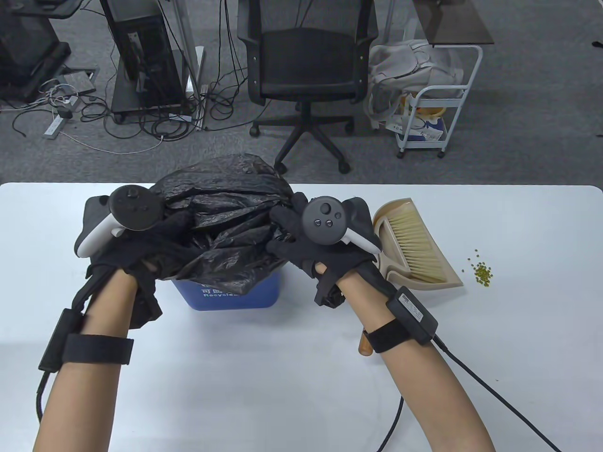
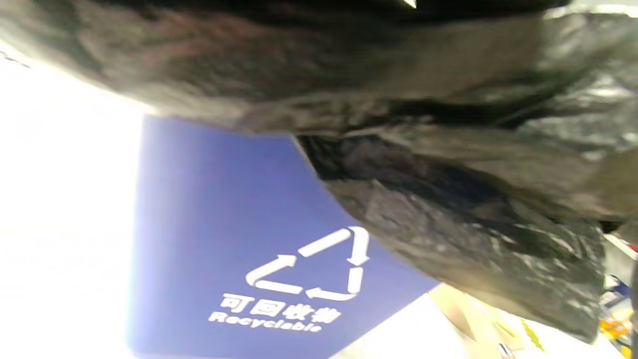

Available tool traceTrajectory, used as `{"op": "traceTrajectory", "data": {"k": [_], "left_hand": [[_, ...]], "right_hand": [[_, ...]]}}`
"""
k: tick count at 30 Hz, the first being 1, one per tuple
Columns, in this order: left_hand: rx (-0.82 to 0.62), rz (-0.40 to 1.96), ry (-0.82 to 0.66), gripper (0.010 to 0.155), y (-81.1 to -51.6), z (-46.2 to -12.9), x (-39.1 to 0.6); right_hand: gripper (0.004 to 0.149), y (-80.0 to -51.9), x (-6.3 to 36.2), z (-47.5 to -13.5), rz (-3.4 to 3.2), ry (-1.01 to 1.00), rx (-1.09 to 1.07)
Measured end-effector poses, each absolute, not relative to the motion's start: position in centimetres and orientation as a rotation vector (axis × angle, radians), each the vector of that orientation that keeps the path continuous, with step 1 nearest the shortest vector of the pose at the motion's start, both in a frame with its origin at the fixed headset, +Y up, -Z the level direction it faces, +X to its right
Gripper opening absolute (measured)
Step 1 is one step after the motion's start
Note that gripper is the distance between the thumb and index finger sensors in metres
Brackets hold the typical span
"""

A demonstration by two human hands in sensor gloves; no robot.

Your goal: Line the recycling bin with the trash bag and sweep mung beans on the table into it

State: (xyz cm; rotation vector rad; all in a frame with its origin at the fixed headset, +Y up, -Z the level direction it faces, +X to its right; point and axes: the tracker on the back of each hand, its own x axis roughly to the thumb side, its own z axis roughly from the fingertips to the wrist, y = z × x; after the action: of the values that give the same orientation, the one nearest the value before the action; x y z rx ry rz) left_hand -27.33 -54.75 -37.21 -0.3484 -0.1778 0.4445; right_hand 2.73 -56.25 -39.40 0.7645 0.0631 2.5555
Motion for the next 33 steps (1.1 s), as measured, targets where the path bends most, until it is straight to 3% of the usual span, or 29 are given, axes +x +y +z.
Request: {"op": "traceTrajectory", "data": {"k": [5,10,15,19,21,26,28,33], "left_hand": [[-0.374,0.347,-0.194,0.086,-55.1,-36.0,-26.6],[-0.339,0.205,-0.262,0.083,-55.9,-34.3,-25.7],[-0.347,0.308,-0.305,0.089,-54.3,-33.3,-25.9],[-0.138,0.459,-0.302,0.083,-51.0,-32.7,-27.2],[-0.077,0.477,-0.296,0.079,-50.4,-32.9,-27.5],[-0.324,0.366,-0.241,0.091,-53.9,-35.1,-26.9],[-0.336,0.341,-0.190,0.097,-55.1,-35.9,-27.1],[-0.420,0.361,-0.038,0.096,-56.2,-37.9,-27.5]], "right_hand": [[0.077,-55.9,3.6,-39.3,2.592,0.144,0.806],[0.068,-54.7,4.6,-39.0,2.619,0.196,0.853],[0.057,-52.9,4.9,-37.9,2.599,-0.128,0.820],[0.049,-52.5,4.1,-37.1,2.557,-0.303,0.831],[0.052,-53.0,3.2,-37.2,2.562,-0.225,0.864],[0.074,-55.3,2.0,-38.6,2.746,0.052,0.837],[0.080,-55.9,2.2,-39.4,2.709,0.112,0.785],[0.086,-56.8,3.4,-41.0,2.658,0.188,0.633]]}}
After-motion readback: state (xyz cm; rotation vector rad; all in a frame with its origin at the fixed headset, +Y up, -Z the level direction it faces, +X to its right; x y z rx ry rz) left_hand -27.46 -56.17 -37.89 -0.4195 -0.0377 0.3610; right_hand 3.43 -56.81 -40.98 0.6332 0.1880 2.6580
